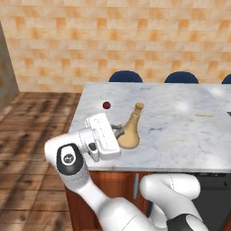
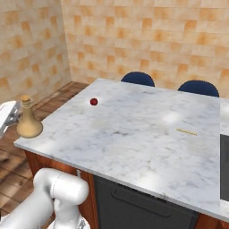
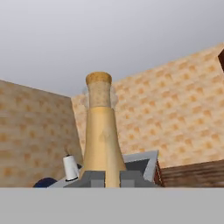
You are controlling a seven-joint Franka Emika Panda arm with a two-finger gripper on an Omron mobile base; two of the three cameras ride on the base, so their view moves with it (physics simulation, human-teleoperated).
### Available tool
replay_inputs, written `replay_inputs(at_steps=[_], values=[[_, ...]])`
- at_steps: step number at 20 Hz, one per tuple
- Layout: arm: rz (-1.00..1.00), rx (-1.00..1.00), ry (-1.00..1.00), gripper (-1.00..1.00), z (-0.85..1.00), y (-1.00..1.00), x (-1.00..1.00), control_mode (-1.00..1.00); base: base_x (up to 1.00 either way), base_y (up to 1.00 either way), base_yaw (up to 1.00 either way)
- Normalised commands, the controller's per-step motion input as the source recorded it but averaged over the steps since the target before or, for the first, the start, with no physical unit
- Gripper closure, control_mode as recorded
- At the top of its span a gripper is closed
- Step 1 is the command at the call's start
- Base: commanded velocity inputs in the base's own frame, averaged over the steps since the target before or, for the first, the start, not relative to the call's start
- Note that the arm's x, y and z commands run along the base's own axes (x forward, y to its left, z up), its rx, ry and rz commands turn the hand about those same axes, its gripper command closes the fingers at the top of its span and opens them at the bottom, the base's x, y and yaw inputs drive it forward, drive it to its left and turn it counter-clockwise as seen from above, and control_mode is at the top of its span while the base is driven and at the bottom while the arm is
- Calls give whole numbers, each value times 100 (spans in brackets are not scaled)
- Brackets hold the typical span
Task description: Move the oil and vinegar bottle and mustard from the cabinet to the dining counter.
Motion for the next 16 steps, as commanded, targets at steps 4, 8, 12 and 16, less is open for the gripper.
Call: replay_inputs(at_steps=[4,8,12,16], values=[[16,-18,0,100,-49,51,8,-100,0,0,0],[15,-17,0,100,-39,41,20,-100,0,0,0],[14,-16,0,100,-36,35,36,-100,0,0,0],[11,-12,5,100,-31,19,49,-100,0,0,0]])
